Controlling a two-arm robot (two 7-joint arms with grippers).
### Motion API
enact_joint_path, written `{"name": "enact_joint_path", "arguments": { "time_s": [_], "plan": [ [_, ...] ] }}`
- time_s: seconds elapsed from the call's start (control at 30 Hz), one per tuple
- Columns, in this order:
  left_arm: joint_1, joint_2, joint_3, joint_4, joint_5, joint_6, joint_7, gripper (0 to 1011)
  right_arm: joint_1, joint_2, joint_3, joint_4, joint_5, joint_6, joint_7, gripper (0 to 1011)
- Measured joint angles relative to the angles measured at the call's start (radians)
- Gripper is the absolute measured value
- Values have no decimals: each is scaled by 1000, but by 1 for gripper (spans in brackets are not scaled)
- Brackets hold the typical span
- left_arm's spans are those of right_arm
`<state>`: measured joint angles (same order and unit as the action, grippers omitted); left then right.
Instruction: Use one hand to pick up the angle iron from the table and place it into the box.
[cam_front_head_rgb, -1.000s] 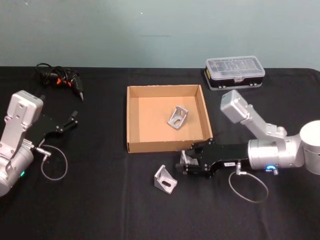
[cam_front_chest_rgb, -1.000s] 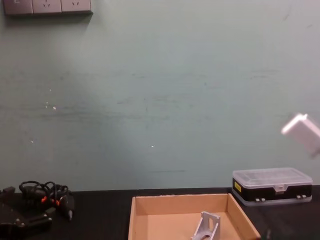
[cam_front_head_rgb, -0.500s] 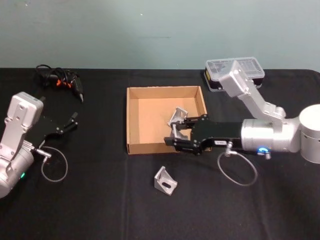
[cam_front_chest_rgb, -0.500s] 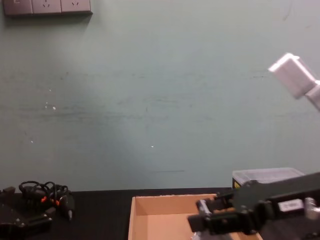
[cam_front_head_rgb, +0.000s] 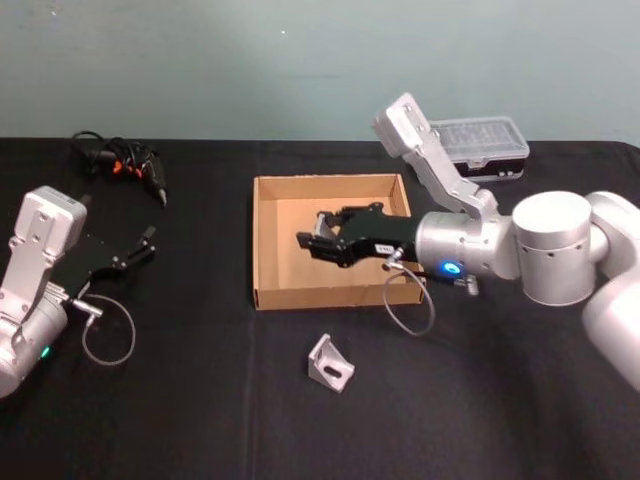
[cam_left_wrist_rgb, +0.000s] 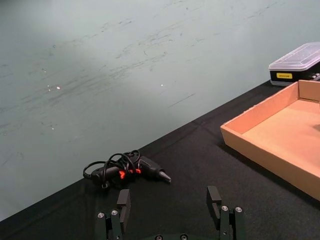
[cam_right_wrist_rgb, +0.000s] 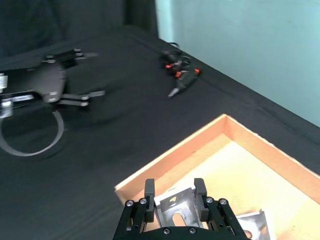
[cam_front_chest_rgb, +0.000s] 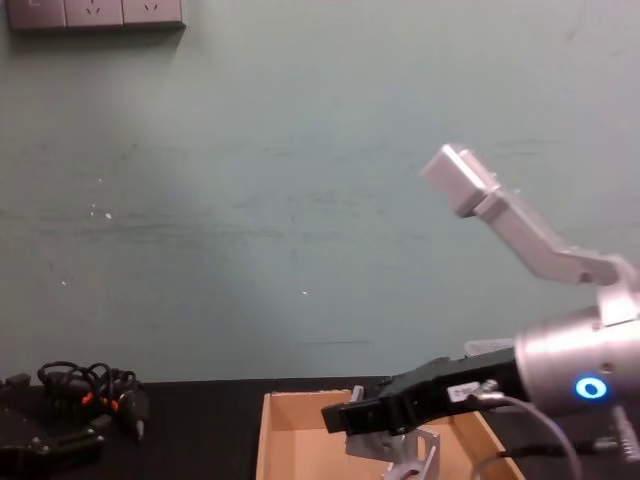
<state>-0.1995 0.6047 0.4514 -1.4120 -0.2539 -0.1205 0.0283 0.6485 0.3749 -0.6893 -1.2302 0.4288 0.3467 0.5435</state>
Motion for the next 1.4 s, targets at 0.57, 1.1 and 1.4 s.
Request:
{"name": "enact_joint_path", "arguments": {
  "time_s": [0.57, 1.1, 1.4],
  "plan": [
    [0, 0, 0, 0, 0, 0, 0, 1000, 50, -131, 10, 178, -75, 19, -90, 474],
    [0, 0, 0, 0, 0, 0, 0, 1000, 47, -127, 10, 168, -73, 18, -90, 718],
    [0, 0, 0, 0, 0, 0, 0, 1000, 46, -126, 10, 165, -73, 17, -91, 966]
  ]
}}
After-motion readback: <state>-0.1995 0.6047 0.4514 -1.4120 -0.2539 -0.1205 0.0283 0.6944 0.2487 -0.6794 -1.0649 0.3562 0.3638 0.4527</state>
